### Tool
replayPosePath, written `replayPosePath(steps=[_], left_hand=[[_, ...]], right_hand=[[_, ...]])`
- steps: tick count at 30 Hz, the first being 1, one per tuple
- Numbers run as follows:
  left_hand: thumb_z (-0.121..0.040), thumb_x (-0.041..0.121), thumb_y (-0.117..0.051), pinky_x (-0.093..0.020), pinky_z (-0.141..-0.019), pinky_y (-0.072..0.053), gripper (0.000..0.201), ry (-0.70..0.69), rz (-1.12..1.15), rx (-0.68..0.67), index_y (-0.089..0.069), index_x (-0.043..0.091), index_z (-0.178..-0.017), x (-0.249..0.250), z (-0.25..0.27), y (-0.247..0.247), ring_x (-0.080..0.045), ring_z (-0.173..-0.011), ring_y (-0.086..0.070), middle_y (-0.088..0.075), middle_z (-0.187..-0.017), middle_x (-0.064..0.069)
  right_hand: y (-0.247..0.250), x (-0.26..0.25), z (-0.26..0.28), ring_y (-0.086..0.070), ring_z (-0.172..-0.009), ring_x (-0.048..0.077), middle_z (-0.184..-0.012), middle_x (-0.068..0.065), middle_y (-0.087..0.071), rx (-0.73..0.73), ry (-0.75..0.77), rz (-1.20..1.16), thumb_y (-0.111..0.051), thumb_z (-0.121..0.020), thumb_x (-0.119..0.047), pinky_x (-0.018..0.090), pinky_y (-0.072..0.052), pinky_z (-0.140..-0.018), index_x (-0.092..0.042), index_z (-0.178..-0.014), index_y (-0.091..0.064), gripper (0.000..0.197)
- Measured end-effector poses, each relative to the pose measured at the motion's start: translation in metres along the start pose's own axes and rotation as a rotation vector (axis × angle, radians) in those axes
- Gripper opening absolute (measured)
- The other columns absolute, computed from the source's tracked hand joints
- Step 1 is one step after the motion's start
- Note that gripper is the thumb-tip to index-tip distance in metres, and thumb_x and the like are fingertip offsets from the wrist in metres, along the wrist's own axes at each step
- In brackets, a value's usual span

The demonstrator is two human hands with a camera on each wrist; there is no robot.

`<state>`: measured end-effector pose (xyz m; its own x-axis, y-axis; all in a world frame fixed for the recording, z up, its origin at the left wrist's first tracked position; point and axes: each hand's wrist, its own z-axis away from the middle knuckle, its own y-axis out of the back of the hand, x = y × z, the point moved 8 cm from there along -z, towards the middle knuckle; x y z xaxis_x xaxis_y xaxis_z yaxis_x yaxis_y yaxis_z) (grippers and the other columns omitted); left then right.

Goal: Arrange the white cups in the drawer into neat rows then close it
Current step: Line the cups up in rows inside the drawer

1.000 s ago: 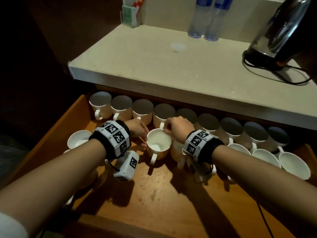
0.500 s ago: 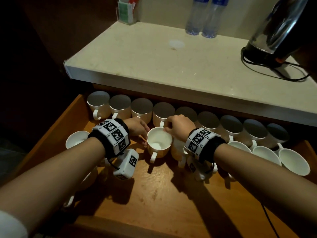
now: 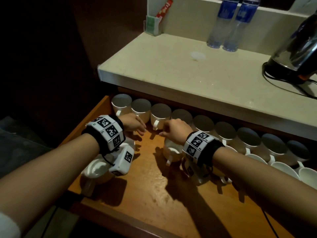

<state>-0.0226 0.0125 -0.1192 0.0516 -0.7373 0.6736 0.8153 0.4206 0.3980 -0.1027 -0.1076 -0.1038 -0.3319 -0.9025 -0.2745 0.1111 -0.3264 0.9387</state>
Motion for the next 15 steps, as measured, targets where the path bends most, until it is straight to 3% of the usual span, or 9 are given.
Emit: replayPosePath(steps=[4, 8, 12, 15], left_hand=[[-0.092, 0.004, -0.053, -0.027, -0.061, -0.053, 0.011, 0.011, 0.025, 0.061, -0.057, 0.011, -0.085, -0.017, 0.014, 0.031, -0.022, -0.066, -0.064, -0.061, -0.089, -0.011], [-0.092, 0.008, -0.054, -0.026, -0.060, -0.049, 0.006, 0.039, 0.028, 0.130, -0.058, 0.010, -0.091, -0.037, 0.029, 0.058, -0.019, -0.067, -0.063, -0.062, -0.087, -0.009], [-0.091, 0.010, -0.055, -0.028, -0.062, -0.049, 0.019, 0.082, 0.030, 0.148, -0.059, 0.007, -0.110, -0.062, 0.042, 0.076, -0.021, -0.075, -0.063, -0.065, -0.091, -0.010], [-0.091, 0.010, -0.055, -0.029, -0.057, -0.047, 0.020, 0.115, 0.068, 0.159, -0.058, 0.005, -0.110, -0.077, 0.046, 0.084, -0.022, -0.072, -0.062, -0.065, -0.087, -0.010]], right_hand=[[-0.013, -0.043, -0.006, -0.061, -0.094, 0.022, -0.099, 0.006, -0.066, -0.043, 0.100, -0.029, -0.062, -0.087, -0.040, 0.031, -0.045, -0.070, -0.011, -0.097, -0.066, 0.031], [-0.036, -0.081, -0.012, -0.057, -0.079, 0.018, -0.079, 0.001, -0.060, -0.126, 0.155, -0.065, -0.060, -0.088, -0.042, 0.031, -0.044, -0.065, -0.014, -0.085, -0.065, 0.029], [-0.052, -0.115, -0.013, -0.061, -0.081, 0.019, -0.088, 0.003, -0.066, -0.213, 0.229, -0.051, -0.061, -0.087, -0.042, 0.030, -0.047, -0.067, -0.011, -0.094, -0.067, 0.033], [-0.063, -0.126, -0.011, -0.058, -0.069, 0.015, -0.081, 0.002, -0.065, -0.304, 0.233, -0.028, -0.062, -0.088, -0.038, 0.022, -0.043, -0.056, -0.007, -0.101, -0.066, 0.034]])
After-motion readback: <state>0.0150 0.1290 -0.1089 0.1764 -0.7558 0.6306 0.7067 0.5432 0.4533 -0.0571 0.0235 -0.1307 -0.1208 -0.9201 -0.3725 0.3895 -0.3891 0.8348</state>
